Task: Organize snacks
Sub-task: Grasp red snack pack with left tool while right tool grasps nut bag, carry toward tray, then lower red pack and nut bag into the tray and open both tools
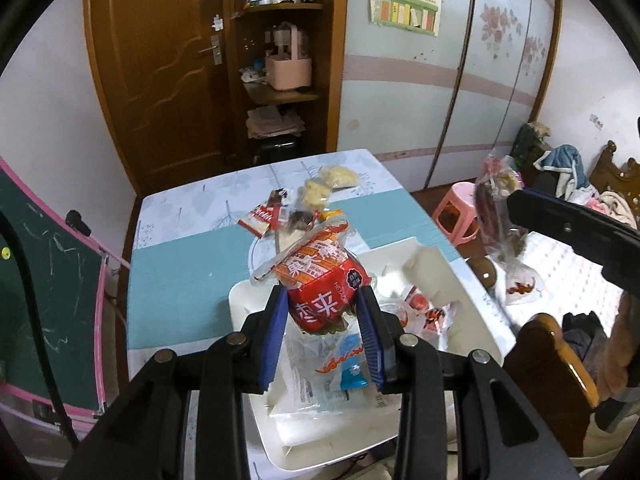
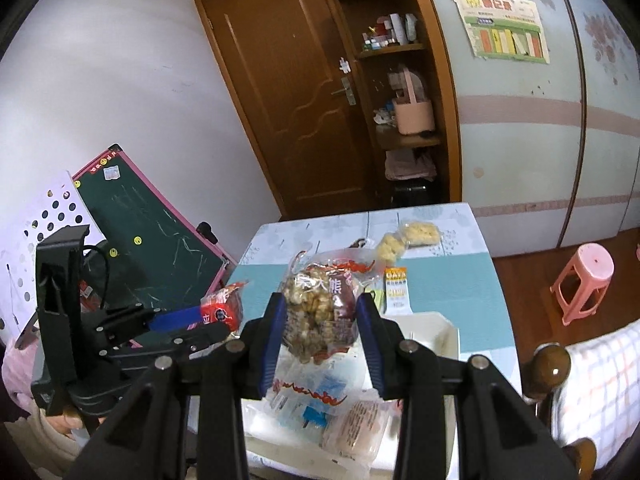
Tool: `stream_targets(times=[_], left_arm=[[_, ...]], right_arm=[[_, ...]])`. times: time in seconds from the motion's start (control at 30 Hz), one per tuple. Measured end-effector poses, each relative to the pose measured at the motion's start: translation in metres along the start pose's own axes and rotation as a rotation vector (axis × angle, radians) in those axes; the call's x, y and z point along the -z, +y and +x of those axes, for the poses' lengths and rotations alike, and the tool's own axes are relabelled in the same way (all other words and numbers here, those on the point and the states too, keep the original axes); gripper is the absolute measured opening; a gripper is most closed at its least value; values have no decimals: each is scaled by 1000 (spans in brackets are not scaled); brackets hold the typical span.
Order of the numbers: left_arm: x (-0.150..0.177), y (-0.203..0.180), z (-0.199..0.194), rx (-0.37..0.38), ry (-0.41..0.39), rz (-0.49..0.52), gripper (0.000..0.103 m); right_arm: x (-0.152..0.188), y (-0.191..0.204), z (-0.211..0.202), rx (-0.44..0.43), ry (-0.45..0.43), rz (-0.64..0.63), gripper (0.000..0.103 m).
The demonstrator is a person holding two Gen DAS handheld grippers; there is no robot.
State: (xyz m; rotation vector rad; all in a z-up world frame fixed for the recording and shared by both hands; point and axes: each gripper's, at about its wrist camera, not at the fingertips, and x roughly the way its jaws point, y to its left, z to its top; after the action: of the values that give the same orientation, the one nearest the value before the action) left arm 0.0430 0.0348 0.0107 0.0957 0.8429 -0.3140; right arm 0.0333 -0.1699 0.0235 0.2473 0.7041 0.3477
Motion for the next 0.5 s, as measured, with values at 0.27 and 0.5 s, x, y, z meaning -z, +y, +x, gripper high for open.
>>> stream_targets(times=[0.27, 0.5], left_arm=[[22, -2, 20, -31, 39, -15, 34], [36, -6, 46, -33, 98, -5, 34]], right_arm=[[26, -3, 16, 16, 59, 15, 27], [39, -3, 35, 31, 116, 14, 27]])
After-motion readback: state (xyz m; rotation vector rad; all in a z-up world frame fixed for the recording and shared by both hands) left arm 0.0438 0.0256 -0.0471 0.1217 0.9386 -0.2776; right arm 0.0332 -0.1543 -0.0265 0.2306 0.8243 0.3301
